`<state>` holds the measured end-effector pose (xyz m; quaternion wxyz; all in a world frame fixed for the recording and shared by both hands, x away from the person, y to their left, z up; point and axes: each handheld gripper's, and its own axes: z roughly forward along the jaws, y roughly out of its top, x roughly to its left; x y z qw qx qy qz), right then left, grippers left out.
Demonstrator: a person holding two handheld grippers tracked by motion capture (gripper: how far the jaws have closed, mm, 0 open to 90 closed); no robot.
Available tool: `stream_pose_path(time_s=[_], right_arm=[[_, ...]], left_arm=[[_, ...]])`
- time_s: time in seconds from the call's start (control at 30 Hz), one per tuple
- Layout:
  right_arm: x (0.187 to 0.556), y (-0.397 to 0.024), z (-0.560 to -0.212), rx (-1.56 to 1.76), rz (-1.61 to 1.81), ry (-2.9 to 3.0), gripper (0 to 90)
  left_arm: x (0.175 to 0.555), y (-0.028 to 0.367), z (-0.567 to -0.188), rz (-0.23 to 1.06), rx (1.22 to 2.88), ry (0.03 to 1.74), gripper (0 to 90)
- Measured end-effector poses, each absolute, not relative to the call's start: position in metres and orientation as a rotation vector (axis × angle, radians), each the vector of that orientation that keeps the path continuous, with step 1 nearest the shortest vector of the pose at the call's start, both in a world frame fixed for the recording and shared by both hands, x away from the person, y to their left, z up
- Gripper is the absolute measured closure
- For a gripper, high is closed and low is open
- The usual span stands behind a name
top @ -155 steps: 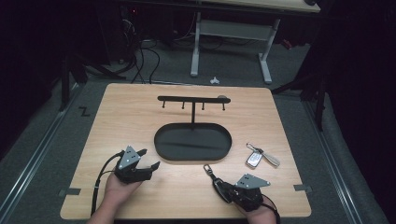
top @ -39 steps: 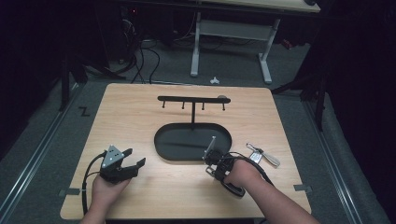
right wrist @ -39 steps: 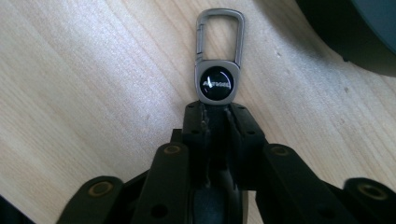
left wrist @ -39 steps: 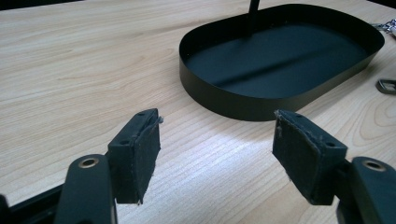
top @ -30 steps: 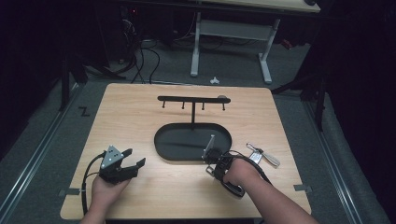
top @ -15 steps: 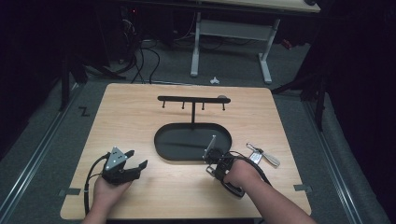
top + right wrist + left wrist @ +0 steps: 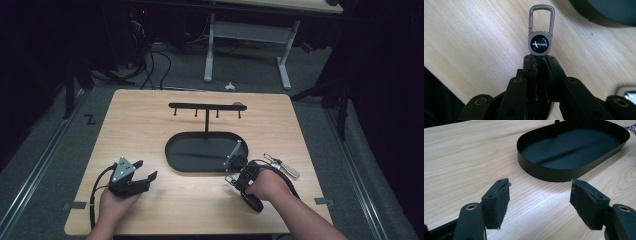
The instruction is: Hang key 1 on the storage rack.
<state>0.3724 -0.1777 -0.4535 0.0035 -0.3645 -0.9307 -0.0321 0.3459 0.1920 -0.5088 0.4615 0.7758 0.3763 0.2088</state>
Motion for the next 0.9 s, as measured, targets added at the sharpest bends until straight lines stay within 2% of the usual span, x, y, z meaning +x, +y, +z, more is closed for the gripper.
stream_pose_path(time_s=[0.27, 0.9], right_arm=[[0.369, -0.188, -0.424, -1.164, -0.197, -2.933, 80.6], [0.377, -0.192, -0.389, -1.241, -0.319, -2.927, 80.6]], left_arm=[[0.345, 0.190, -0.509, 0.513, 1.918, 0.923, 32.5], [0.342, 0.194, -0.510, 0.495, 1.917, 0.913, 33.1]])
